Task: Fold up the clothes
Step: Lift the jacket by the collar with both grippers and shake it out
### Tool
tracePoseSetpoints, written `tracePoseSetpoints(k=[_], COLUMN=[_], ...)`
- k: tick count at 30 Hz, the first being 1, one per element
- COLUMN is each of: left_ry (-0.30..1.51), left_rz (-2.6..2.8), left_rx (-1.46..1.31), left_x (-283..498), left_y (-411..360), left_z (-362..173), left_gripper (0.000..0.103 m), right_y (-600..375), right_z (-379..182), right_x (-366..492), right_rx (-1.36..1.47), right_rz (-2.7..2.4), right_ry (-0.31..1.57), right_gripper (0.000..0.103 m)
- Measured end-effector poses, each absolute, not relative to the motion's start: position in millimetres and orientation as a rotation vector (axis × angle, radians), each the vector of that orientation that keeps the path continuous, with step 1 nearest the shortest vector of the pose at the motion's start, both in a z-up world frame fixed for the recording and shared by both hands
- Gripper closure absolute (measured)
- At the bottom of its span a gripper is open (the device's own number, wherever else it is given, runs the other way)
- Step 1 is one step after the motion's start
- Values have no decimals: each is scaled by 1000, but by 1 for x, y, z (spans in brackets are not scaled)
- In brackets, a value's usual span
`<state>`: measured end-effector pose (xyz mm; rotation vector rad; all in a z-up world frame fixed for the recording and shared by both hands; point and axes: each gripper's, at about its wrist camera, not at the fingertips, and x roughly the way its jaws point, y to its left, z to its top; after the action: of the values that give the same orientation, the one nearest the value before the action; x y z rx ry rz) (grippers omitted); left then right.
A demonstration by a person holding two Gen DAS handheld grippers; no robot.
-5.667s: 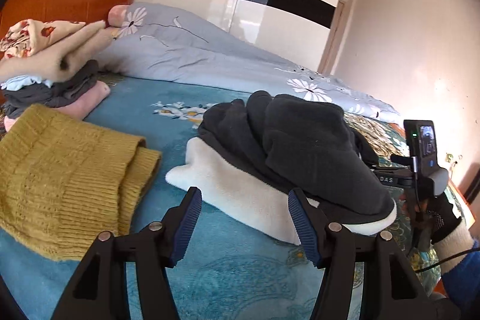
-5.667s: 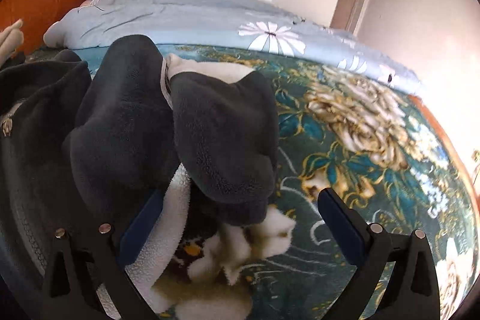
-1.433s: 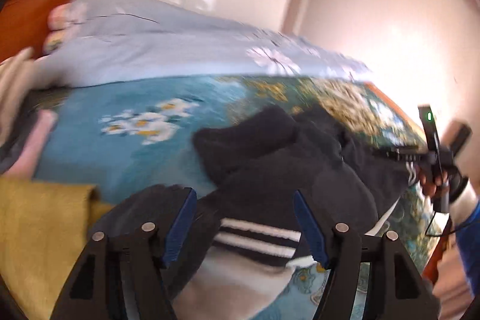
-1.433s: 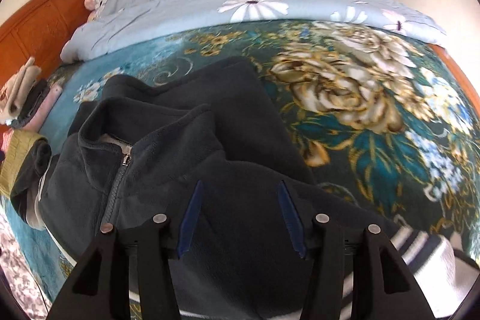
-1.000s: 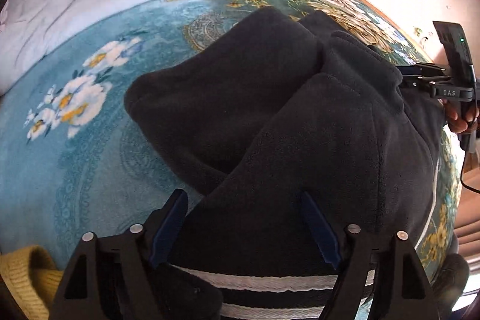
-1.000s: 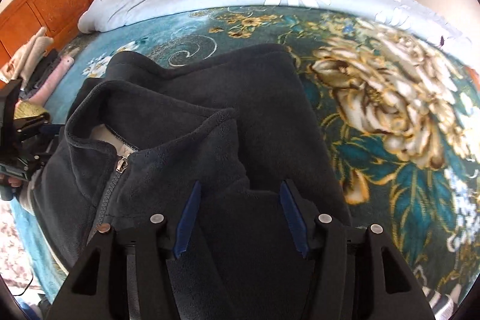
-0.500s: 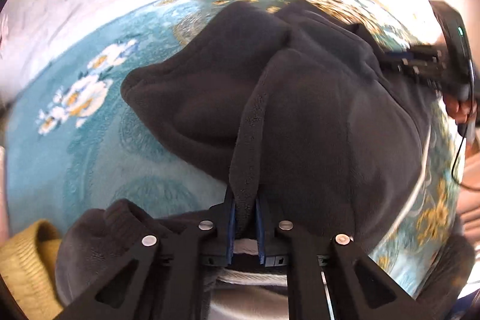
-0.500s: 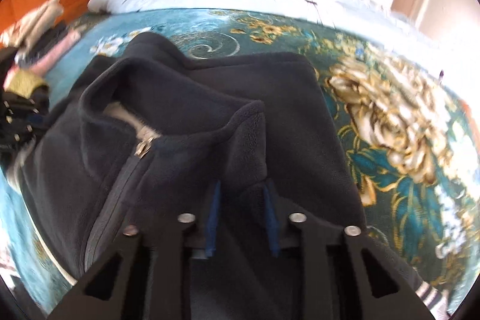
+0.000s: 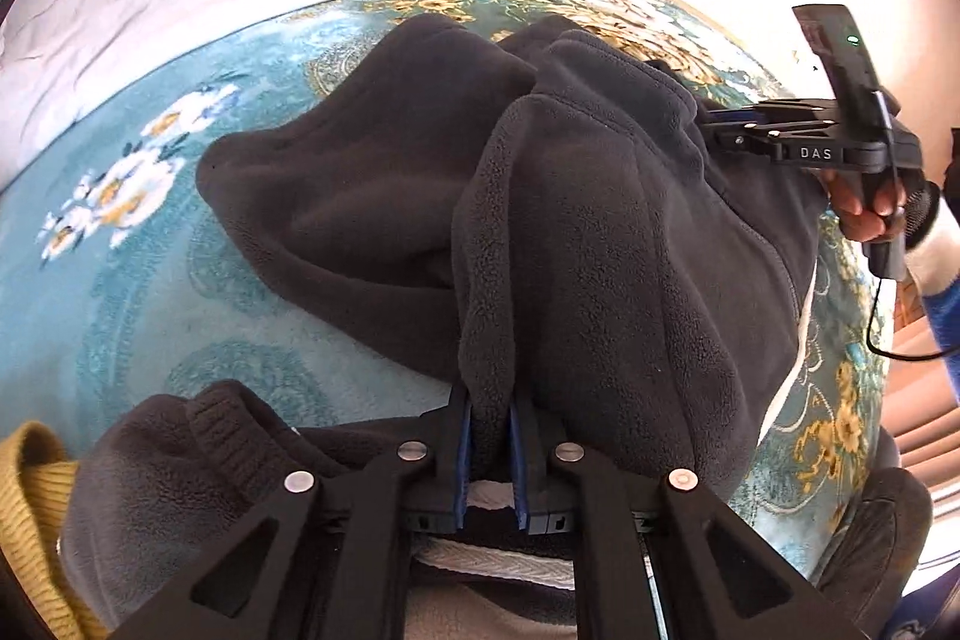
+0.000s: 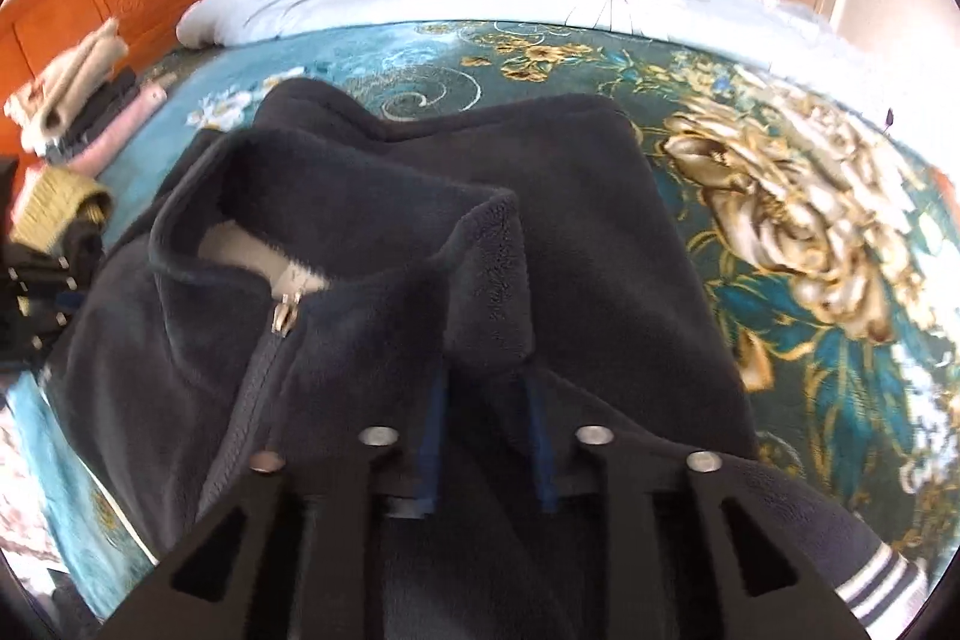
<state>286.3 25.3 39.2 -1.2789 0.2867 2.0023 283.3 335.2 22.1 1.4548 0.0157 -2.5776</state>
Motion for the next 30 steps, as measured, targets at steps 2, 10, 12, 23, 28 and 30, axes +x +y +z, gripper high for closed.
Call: tracePoseSetpoints(k=[2,10,12,23,28,30], left_ry=[299,346,358,320,389,389], left_rz=[2024,2111,2132,2486,2651,2696], left_rx=[-1270,-1234,-1224,-842,-466,-318], left_x=[291,308,313,347,382,402], left_y=[24,21,20,-6,22,24], left_z=[42,53,55,174,257,297], left_gripper=[90,92,93,95,95,95], right_y=[338,322,306,294,281,278], right_z=[18,13,18,131,212,246], right_x=[275,268,278,340,371,385], right_rx=[1468,1485,1483,1105,747,612], right_rz=[-2533,-2612,-2677,-3139,-3395,-3474], right_ry=[-16,21,140,325,423,430], right_gripper=[54,62,88,92,92,92])
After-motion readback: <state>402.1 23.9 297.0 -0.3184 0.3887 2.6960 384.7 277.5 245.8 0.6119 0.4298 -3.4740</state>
